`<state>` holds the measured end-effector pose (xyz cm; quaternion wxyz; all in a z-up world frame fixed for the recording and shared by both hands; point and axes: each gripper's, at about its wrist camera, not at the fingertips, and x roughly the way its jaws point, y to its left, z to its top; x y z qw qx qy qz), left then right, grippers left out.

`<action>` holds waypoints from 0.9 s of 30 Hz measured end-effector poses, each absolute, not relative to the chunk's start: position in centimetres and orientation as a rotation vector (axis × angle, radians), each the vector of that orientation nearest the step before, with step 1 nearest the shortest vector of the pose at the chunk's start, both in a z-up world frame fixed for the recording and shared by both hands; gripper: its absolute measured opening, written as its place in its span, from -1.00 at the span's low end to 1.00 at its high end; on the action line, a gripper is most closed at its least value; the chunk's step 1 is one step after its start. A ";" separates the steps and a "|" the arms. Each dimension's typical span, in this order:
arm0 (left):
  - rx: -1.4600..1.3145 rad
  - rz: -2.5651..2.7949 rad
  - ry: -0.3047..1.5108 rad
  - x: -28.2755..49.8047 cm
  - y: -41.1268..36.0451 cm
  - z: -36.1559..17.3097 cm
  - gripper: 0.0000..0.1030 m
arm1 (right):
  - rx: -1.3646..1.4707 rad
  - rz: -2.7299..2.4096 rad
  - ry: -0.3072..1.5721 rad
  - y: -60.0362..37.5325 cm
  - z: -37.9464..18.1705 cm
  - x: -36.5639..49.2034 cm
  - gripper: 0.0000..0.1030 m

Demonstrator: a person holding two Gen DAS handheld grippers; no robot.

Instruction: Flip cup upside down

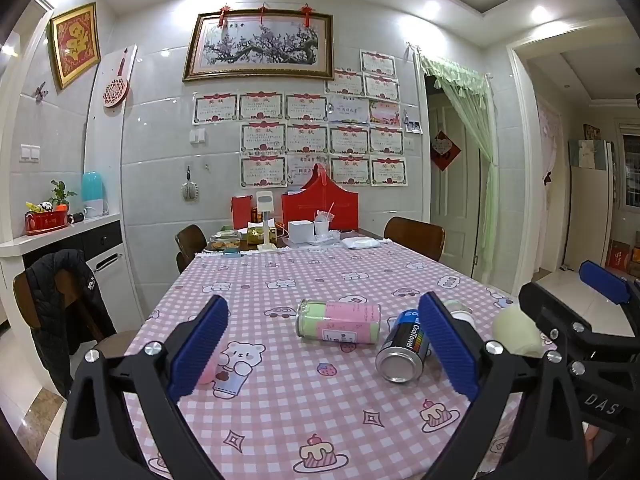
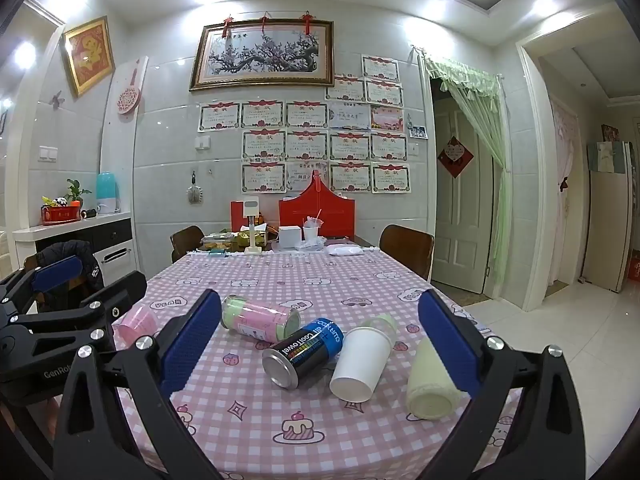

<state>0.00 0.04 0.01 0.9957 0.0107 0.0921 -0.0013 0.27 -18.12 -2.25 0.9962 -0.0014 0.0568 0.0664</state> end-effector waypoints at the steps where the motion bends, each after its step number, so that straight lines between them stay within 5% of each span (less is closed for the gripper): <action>1: 0.021 -0.004 0.185 0.0 0.1 0.0 0.83 | -0.003 0.132 0.112 -18.1 -2.3 0.3 0.85; 27: 0.029 -0.005 0.164 0.0 -0.2 -0.1 0.83 | 0.003 0.132 0.103 -18.2 -2.3 0.0 0.85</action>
